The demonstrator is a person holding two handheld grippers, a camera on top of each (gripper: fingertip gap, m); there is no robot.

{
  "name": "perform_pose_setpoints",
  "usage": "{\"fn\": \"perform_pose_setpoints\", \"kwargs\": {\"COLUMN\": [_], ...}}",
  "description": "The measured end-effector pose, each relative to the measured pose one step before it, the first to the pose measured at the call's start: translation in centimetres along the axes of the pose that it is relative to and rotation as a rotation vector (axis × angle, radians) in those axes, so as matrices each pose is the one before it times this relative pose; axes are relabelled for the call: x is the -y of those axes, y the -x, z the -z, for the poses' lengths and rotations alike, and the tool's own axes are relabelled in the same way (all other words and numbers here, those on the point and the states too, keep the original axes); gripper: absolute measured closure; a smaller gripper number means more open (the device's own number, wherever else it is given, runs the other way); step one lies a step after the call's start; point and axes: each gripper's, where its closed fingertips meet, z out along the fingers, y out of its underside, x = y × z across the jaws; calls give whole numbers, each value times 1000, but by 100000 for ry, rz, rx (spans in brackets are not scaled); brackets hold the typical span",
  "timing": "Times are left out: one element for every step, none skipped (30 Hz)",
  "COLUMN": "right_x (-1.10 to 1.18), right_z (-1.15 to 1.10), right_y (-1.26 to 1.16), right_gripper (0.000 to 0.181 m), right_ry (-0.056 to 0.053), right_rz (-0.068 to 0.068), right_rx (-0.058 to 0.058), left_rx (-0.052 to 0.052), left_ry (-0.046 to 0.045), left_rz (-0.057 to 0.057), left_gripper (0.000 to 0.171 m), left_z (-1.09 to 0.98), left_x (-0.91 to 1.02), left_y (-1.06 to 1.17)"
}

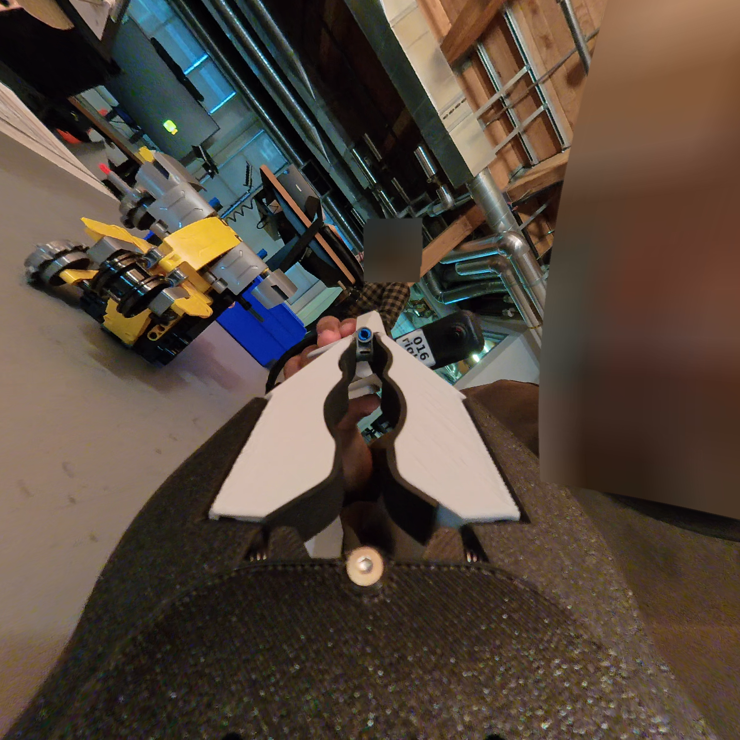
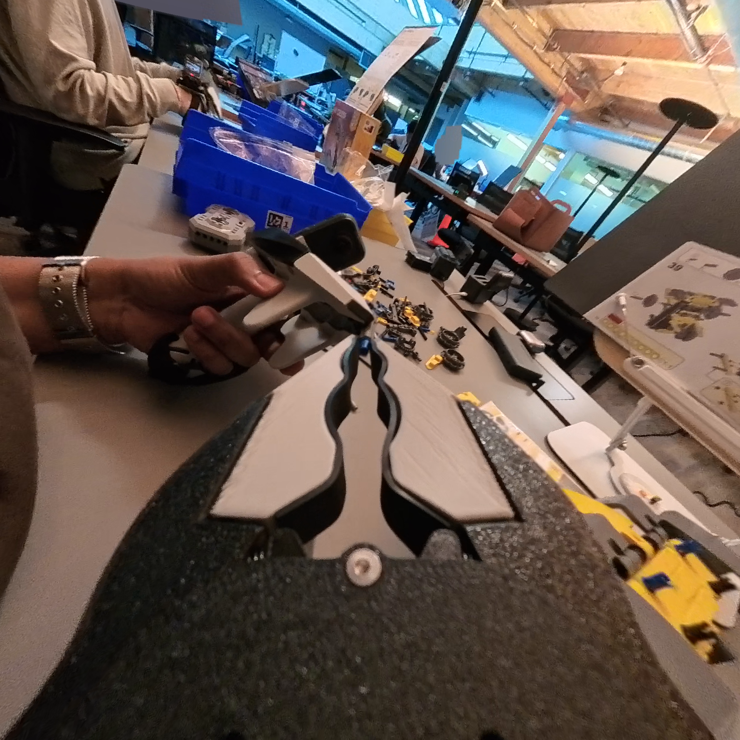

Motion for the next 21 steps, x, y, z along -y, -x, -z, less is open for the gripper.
{"fn": "perform_pose_setpoints", "kwargs": {"right_x": [-30, -7, 26, 16, -33, -47, -36, -8, 43, -35, -74, -59, 31, 118, 85, 11, -42, -43, -42, 31, 123], "right_z": [14, -13, -1, 1, -25, -21, -13, -9, -4, -42, -43, -24, -9, 21, 44, 25, 13, -29, -44, -38, 10], "right_y": [-50, 4, -12, 13, 39, 48, 74, 60, 14, 2, -15, -38, -21, -48, -64, -97, -92, -54, -37, -42, -45], "right_gripper": [177, 178, 178, 178, 178, 178, 178, 178, 178, 178, 178, 178, 178, 178, 179, 179, 179, 179, 179, 179, 179], "right_ry": [274, 297, 120, 62, 236, 230, 165, 40, -74, 464, 683, 596, 210, -295, -330, -114, -32, -51, -81, -386, -890], "right_rz": [1191, 831, 153, -336, -451, -178, -28, -135, -292, -481, -592, -940, -1523, -1877, -2225, -2124, -2204, -2844, -3201, -3426, -3638], "right_rx": [-1104, -394, -132, 239, 452, 379, 591, 415, 138, 129, 130, 77, 153, 167, 196, 210, 604, 1001, 1128, 1053, 1124], "left_rx": [294, 392, 363, 264, 125, 177, 100, 313, 298, 621, 986, 844, 335, -75, -283, -145, 106, 496, 676, 406, -290], "left_ry": [-20, -39, 216, 765, 1297, 1269, 445, -55, -11, 250, 205, 268, 51, -400, -711, -1128, -850, -381, -333, -505, -1031], "left_rz": [-268, -826, -1143, -981, -421, -101, -211, -59, -308, -677, -667, -287, -525, -742, 0, 641, 631, -18, -541, -542, -123], "left_gripper": [166, 166, 166, 165, 162, 161, 161, 165, 166, 166, 166, 166, 166, 166, 166, 166, 166, 167, 167, 167, 167], "left_z": [-33, -6, -35, -111, -175, -187, -129, -35, 35, 31, 24, 19, -1, -35, -56, -64, -46, 3, 32, 19, -32], "left_x": [-9, 5, -34, -125, -227, -214, -107, -1, 34, 9, 6, 0, 59, 81, 88, 96, 64, 62, 67, 91, 133], "left_y": [28, -8, -22, -24, -11, 23, 6, 29, 17, 25, 83, 73, -11, -87, -60, 29, 86, 76, 66, 15, -75]}}
